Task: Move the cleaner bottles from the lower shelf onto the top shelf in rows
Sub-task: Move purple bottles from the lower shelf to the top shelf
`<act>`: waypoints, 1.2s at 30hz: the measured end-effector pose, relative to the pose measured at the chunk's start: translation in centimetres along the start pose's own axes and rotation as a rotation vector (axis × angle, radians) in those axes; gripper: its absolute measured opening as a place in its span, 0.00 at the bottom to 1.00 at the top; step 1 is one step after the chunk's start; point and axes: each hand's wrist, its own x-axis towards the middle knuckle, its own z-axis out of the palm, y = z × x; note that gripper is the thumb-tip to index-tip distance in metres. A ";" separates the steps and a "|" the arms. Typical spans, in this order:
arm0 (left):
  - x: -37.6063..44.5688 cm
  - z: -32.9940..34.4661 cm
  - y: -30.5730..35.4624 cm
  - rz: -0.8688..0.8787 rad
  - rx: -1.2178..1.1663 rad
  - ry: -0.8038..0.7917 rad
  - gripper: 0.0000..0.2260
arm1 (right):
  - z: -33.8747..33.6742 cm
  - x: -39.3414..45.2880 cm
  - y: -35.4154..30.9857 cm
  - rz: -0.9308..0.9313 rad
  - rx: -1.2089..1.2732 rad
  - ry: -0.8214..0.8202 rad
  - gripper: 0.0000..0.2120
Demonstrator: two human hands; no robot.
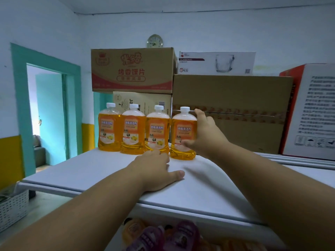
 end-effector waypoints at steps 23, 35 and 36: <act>-21.0 15.5 -2.3 0.456 -0.459 0.252 0.17 | -1.0 -31.9 -10.7 -0.026 -0.111 0.211 0.23; -11.5 23.0 -0.9 0.098 -0.339 0.179 0.16 | 6.2 -28.8 0.7 0.134 -0.092 -0.037 0.22; -10.5 23.2 -1.4 0.027 -0.275 0.210 0.15 | 6.6 -28.3 1.5 0.133 -0.074 -0.055 0.21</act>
